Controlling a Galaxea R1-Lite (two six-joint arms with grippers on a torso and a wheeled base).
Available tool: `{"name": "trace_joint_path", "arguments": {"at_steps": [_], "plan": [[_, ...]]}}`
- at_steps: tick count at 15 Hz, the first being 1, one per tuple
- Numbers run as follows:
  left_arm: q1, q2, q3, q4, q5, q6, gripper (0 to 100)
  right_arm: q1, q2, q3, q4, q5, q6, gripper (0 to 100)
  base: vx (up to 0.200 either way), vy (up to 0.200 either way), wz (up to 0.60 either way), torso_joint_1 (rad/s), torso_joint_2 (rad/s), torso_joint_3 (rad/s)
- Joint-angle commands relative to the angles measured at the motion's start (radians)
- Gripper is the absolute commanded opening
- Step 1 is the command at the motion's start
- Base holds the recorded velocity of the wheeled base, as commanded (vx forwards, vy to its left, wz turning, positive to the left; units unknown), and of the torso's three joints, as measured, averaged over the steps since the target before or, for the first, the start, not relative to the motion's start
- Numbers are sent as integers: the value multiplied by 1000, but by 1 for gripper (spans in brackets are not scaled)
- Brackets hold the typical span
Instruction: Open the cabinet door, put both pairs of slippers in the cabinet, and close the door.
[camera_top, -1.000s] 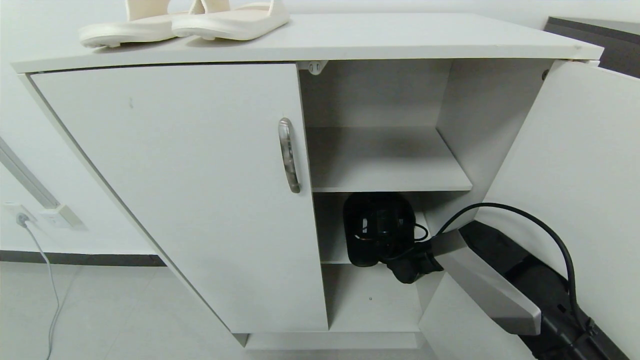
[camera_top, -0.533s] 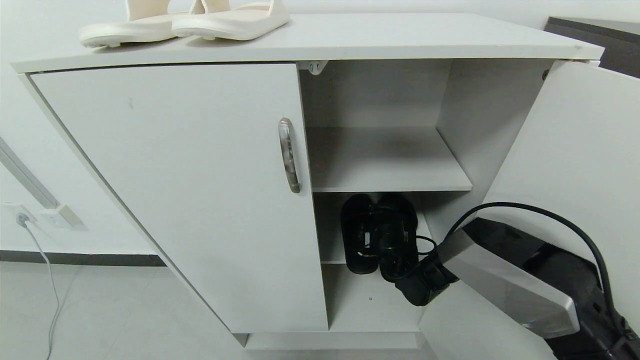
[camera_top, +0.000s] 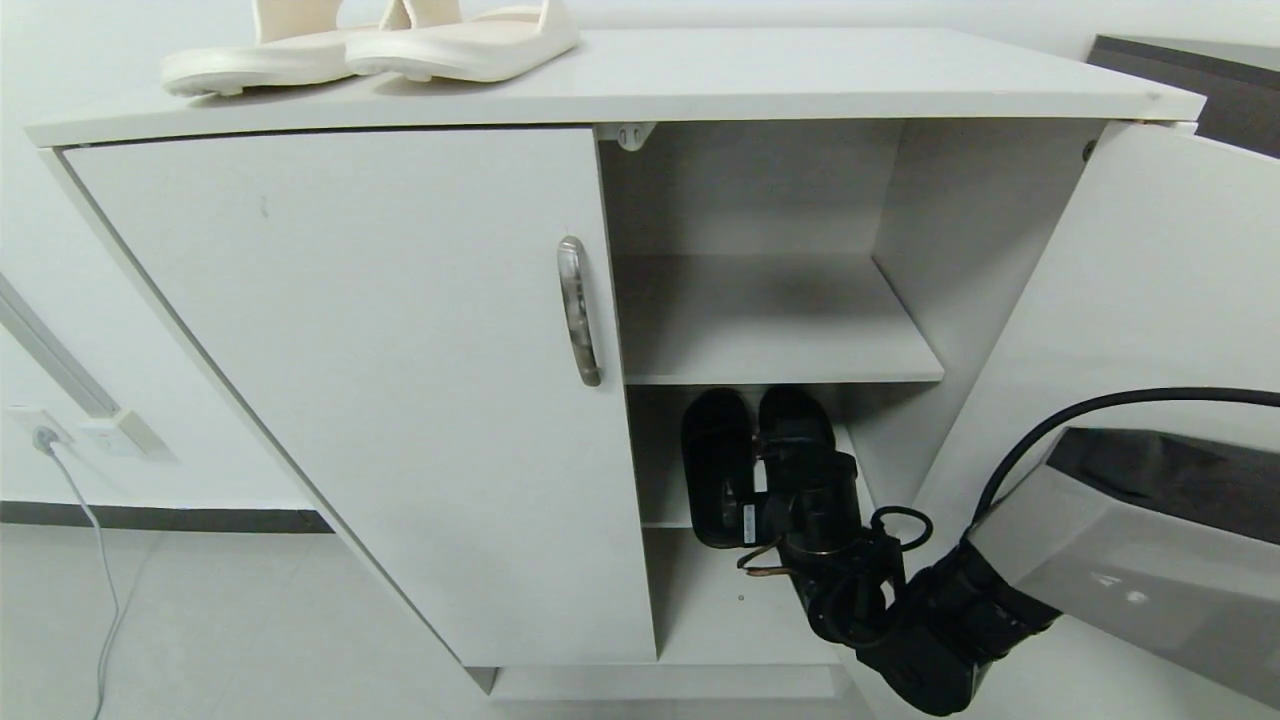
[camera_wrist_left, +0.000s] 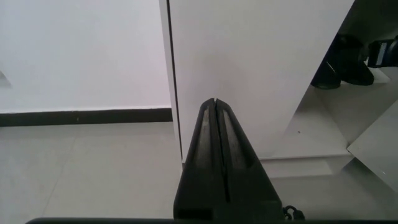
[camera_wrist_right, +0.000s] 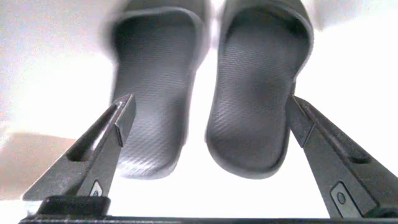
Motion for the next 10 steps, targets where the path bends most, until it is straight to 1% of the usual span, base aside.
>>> {"name": "trace_joint_path", "arguments": {"at_steps": [1,6,10], "plan": [[1,1,0,-1,0,1,0,12,-40,16,-1,-2,1,100,0,0,0,0,0,0],[1,1,0,0,0,1,0,16,-42,34,-26,-2,-2,100,0,0,0,0,0,0],[1,1,0,-1,0,0,0,24,-40,45,-49,-20,-5,100,-200,0,0,11,4,0]]}}
